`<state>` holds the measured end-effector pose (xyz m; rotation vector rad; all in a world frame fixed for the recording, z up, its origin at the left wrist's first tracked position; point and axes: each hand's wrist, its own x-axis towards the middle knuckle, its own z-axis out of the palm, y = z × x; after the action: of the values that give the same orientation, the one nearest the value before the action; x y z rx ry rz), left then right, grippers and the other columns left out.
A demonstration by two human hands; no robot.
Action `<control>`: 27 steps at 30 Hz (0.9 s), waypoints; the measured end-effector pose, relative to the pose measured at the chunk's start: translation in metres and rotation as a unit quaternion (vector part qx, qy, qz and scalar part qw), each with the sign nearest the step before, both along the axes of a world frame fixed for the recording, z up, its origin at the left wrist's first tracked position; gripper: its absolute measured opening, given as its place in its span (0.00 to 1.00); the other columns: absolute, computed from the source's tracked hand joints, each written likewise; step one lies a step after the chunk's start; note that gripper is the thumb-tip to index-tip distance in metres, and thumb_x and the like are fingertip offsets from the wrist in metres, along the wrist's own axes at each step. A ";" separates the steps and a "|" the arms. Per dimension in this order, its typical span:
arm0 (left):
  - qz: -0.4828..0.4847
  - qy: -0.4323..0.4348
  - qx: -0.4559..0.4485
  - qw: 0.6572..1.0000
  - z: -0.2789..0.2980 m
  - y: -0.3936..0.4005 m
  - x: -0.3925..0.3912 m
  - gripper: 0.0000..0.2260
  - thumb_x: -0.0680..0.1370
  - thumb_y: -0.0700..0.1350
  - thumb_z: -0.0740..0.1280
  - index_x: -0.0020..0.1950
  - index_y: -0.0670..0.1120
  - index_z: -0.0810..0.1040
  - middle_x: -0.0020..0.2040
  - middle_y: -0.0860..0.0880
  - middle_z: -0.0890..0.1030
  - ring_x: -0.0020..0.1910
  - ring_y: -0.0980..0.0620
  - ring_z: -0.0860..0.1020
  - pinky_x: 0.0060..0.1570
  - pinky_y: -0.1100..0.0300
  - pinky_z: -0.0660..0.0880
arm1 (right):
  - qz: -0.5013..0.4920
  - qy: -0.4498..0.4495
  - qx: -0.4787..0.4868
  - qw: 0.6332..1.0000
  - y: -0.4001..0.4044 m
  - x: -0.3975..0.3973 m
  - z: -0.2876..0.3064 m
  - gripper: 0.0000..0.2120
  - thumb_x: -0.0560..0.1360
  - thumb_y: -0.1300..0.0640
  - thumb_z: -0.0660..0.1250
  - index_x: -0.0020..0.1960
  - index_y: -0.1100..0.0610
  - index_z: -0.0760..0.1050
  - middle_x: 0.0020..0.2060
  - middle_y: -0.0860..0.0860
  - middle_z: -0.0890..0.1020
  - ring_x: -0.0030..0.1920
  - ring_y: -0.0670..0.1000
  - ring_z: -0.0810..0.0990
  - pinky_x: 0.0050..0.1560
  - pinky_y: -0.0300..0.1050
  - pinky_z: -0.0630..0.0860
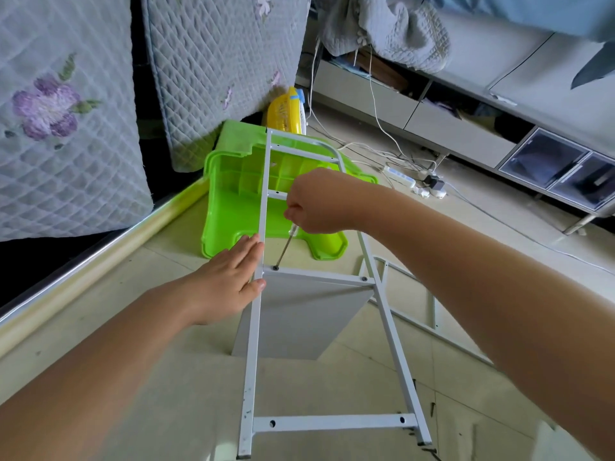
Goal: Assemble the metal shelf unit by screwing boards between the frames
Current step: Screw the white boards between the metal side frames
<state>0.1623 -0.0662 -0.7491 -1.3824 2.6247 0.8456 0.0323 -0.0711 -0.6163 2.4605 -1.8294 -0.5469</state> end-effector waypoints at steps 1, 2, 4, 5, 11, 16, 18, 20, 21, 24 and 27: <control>-0.001 0.000 -0.002 1.000 0.000 0.000 0.000 0.27 0.83 0.49 0.46 0.74 0.43 0.33 0.74 0.50 0.31 0.70 0.61 0.31 0.66 0.68 0.35 | -0.026 -0.015 0.006 1.000 0.000 0.003 0.000 0.18 0.79 0.58 0.54 0.31 0.60 0.63 0.29 0.51 0.64 0.34 0.52 0.66 0.31 0.39 0.63; -0.003 0.000 -0.003 1.000 -0.001 0.000 0.001 0.27 0.83 0.49 0.46 0.74 0.43 0.33 0.74 0.50 0.31 0.68 0.63 0.31 0.65 0.69 0.35 | -0.054 -0.033 0.015 0.998 -0.001 0.005 -0.001 0.19 0.79 0.59 0.55 0.30 0.58 0.60 0.29 0.50 0.64 0.30 0.50 0.65 0.28 0.37 0.61; -0.005 -0.004 -0.005 1.000 -0.001 0.000 0.002 0.27 0.83 0.49 0.46 0.74 0.43 0.32 0.74 0.50 0.31 0.68 0.62 0.31 0.64 0.70 0.35 | -0.094 -0.065 0.028 0.993 -0.001 0.006 -0.001 0.18 0.78 0.60 0.56 0.30 0.57 0.60 0.29 0.49 0.65 0.28 0.45 0.63 0.27 0.34 0.61; -0.005 -0.007 -0.004 1.000 0.000 0.001 0.002 0.27 0.83 0.50 0.46 0.74 0.43 0.32 0.74 0.50 0.31 0.70 0.60 0.31 0.66 0.69 0.35 | -0.092 -0.060 0.034 0.993 0.000 0.006 -0.001 0.18 0.78 0.61 0.56 0.30 0.57 0.60 0.29 0.49 0.65 0.28 0.45 0.63 0.27 0.33 0.61; 0.001 -0.001 0.003 1.000 0.001 0.003 0.002 0.27 0.83 0.50 0.46 0.74 0.44 0.33 0.74 0.51 0.31 0.73 0.57 0.33 0.67 0.67 0.36 | -0.041 0.006 0.063 0.997 0.015 -0.004 0.004 0.08 0.80 0.59 0.53 0.46 0.61 0.68 0.34 0.50 0.67 0.31 0.46 0.64 0.28 0.36 0.60; 0.002 -0.006 0.004 1.000 -0.001 0.003 0.002 0.27 0.83 0.50 0.46 0.74 0.44 0.33 0.74 0.52 0.31 0.73 0.58 0.33 0.68 0.66 0.36 | 0.031 0.022 -0.002 0.999 0.018 -0.006 -0.001 0.10 0.80 0.57 0.55 0.53 0.61 0.72 0.40 0.52 0.72 0.46 0.53 0.72 0.42 0.42 0.66; -0.001 -0.012 0.001 1.000 -0.003 0.002 0.002 0.27 0.83 0.50 0.46 0.74 0.44 0.33 0.74 0.52 0.31 0.73 0.58 0.33 0.69 0.65 0.36 | 0.044 0.039 -0.011 0.998 0.018 -0.004 -0.002 0.13 0.81 0.54 0.54 0.40 0.59 0.67 0.32 0.49 0.66 0.41 0.53 0.69 0.41 0.43 0.66; -0.003 -0.017 -0.002 1.000 -0.004 0.001 0.002 0.27 0.83 0.51 0.46 0.74 0.44 0.33 0.74 0.51 0.31 0.73 0.57 0.33 0.70 0.63 0.36 | 0.031 0.039 -0.008 0.999 0.016 -0.002 -0.003 0.18 0.81 0.54 0.53 0.34 0.59 0.60 0.30 0.48 0.63 0.37 0.52 0.67 0.40 0.43 0.66; -0.002 -0.019 -0.003 1.000 -0.004 -0.001 0.001 0.27 0.83 0.50 0.46 0.74 0.44 0.33 0.74 0.51 0.31 0.73 0.57 0.33 0.71 0.62 0.37 | 0.020 0.029 -0.005 0.999 0.015 -0.002 -0.004 0.19 0.80 0.55 0.53 0.32 0.58 0.58 0.30 0.48 0.63 0.33 0.51 0.66 0.38 0.43 0.66; 0.001 -0.018 -0.013 1.000 -0.004 -0.003 0.000 0.27 0.83 0.50 0.46 0.74 0.43 0.33 0.74 0.50 0.31 0.73 0.56 0.34 0.71 0.61 0.37 | -0.020 0.002 0.013 1.000 0.013 -0.004 -0.003 0.19 0.80 0.58 0.54 0.30 0.57 0.59 0.29 0.50 0.63 0.29 0.46 0.61 0.29 0.39 0.62; 0.000 -0.017 -0.021 1.000 -0.007 -0.006 -0.001 0.27 0.83 0.50 0.46 0.75 0.43 0.34 0.75 0.50 0.32 0.74 0.56 0.34 0.72 0.61 0.38 | -0.078 -0.033 0.009 0.996 0.012 -0.004 -0.004 0.17 0.79 0.60 0.53 0.31 0.61 0.64 0.29 0.51 0.63 0.28 0.46 0.61 0.26 0.36 0.60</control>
<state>0.1615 -0.0725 -0.7557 -1.3942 2.6327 0.7646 0.0278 -0.0590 -0.6204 2.3878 -2.0640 -0.4963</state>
